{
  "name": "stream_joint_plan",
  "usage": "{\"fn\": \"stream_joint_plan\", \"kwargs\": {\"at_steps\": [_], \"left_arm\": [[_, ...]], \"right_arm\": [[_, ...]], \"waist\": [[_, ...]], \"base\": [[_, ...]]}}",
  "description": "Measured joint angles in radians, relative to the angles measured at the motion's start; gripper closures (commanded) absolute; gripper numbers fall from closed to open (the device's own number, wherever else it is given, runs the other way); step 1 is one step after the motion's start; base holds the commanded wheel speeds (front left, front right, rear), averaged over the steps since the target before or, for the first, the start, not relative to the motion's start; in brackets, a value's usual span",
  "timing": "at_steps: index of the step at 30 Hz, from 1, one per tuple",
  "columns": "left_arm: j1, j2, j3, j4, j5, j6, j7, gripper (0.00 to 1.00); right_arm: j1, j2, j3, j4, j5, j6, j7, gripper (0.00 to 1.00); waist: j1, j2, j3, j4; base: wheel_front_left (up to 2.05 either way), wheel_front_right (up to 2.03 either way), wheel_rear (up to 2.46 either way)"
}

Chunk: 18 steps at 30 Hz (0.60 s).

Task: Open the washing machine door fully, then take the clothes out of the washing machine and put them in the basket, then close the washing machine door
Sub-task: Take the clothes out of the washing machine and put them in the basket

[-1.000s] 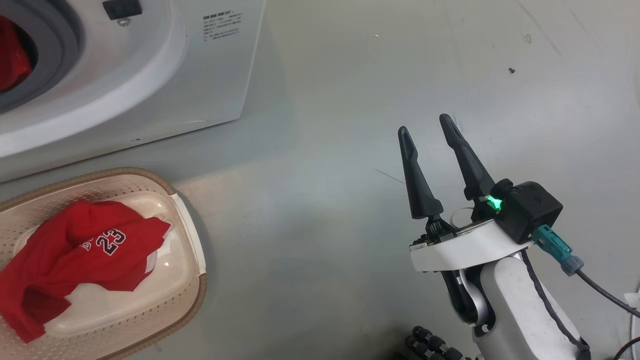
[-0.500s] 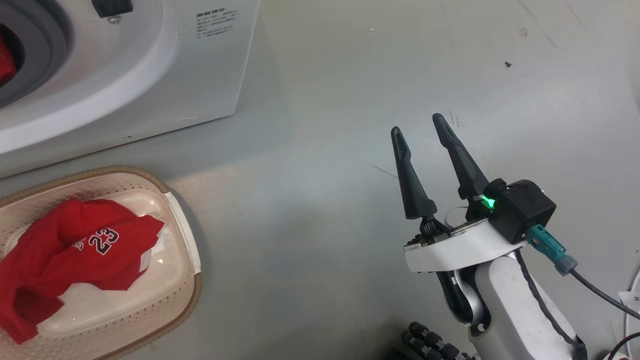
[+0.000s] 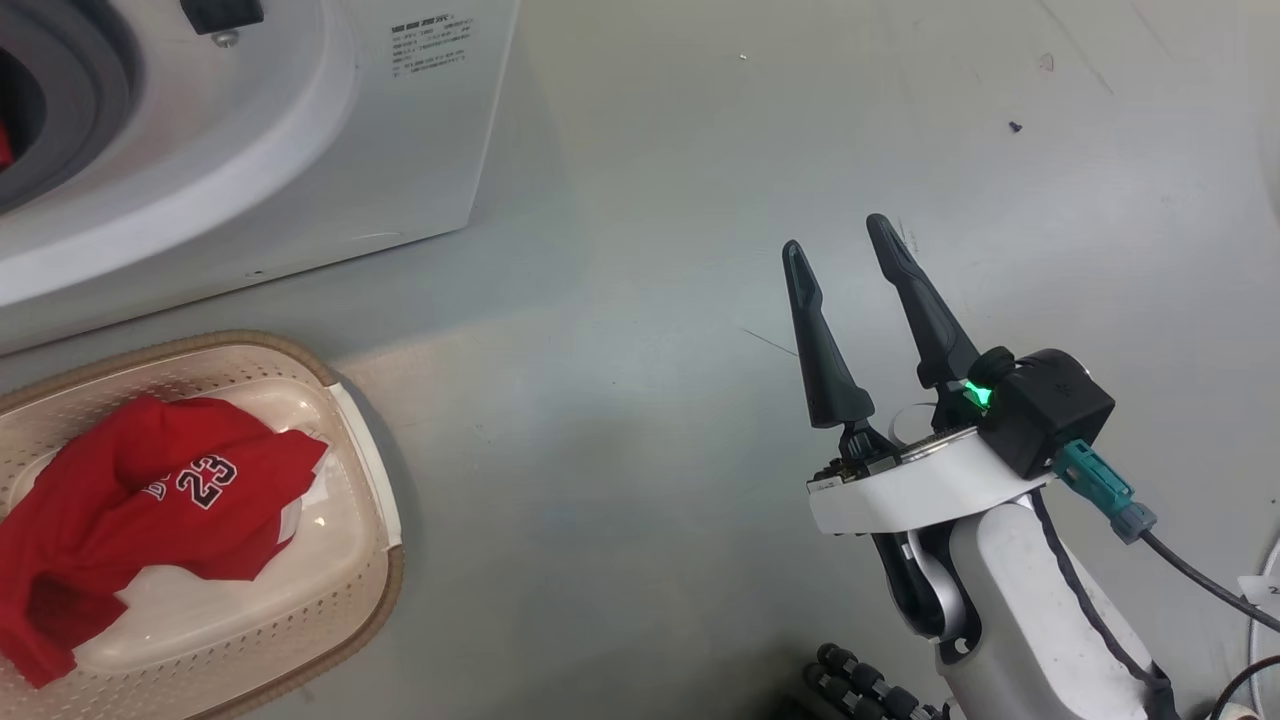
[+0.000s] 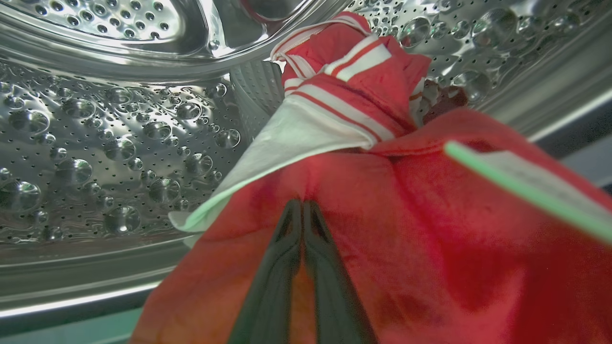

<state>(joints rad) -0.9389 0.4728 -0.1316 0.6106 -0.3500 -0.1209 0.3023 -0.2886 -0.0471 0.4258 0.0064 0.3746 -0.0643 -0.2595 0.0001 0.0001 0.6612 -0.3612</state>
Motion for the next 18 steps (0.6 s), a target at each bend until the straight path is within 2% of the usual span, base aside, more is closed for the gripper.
{"fn": "stream_joint_plan", "kwargs": {"at_steps": [12, 18], "left_arm": [[0.000, -0.024, -0.020, 0.049, 0.000, -0.001, -0.093, 1.00], [0.000, -0.057, -0.032, 0.066, -0.001, -0.003, -0.158, 1.00]], "right_arm": [[-0.010, 0.000, -0.020, 0.012, -0.014, -0.001, 0.000, 0.00], [-0.010, -0.001, -0.033, 0.025, -0.024, -0.001, 0.000, 0.00]], "waist": [[0.0000, 0.0000, -0.032, 0.024], [0.0000, 0.0000, -0.059, 0.046]], "base": [[0.00, 0.00, 0.00], [0.00, 0.00, 0.00]]}}
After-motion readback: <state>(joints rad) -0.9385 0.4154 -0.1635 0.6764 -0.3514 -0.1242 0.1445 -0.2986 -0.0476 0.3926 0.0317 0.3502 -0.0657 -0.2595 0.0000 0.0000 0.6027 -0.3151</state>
